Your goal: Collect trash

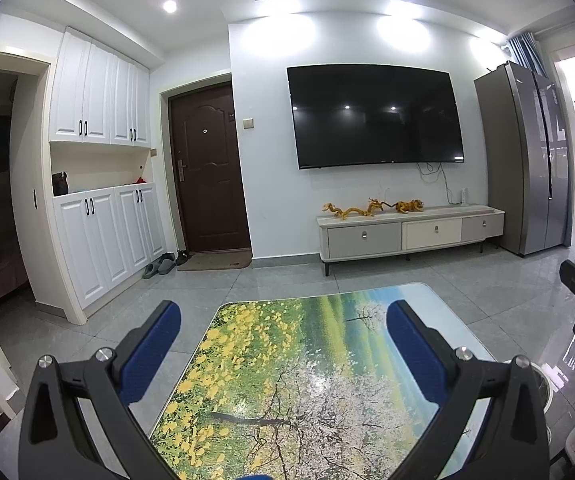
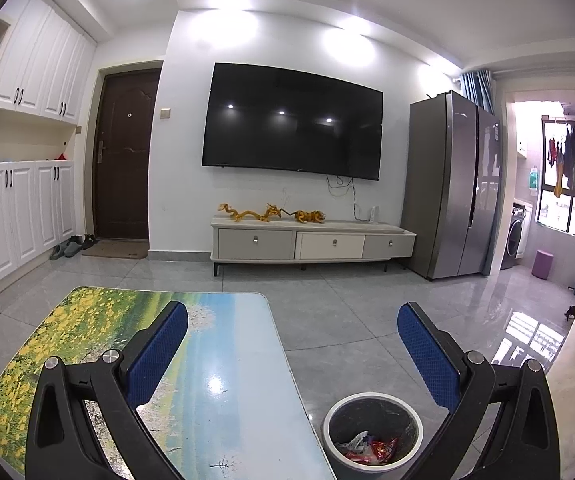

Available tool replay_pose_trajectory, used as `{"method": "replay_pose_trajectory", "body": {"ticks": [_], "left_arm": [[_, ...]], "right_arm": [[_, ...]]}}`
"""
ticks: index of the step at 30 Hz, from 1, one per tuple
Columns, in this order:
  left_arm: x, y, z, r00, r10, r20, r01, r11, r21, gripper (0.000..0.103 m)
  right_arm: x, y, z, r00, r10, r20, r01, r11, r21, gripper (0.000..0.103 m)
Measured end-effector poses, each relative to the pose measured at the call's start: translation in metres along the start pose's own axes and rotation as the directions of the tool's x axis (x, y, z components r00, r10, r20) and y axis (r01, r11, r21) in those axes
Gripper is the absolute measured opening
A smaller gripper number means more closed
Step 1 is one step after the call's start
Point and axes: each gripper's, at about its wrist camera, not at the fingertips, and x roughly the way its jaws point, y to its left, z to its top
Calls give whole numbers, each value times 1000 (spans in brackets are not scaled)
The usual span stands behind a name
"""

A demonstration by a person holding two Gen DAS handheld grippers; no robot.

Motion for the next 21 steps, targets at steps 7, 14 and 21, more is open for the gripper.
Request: {"method": "replay_pose_trajectory", "body": {"ticks": [7, 14, 21], "left_arm": [[0, 1, -1, 1000, 3, 1, -3, 1000, -2, 103], [-2, 0, -2, 1000, 1, 1, -1, 1000, 5, 103], [-2, 2, -4, 1000, 5, 1, -5, 1000, 3, 103]], "right_arm": [[-1, 0, 0, 1000, 4, 2, -4, 1000, -11, 103], [0, -3, -3, 1000, 8, -7, -8, 1000, -10, 103], [1, -5, -4, 1000, 7, -14, -7, 1000, -8, 103]]}}
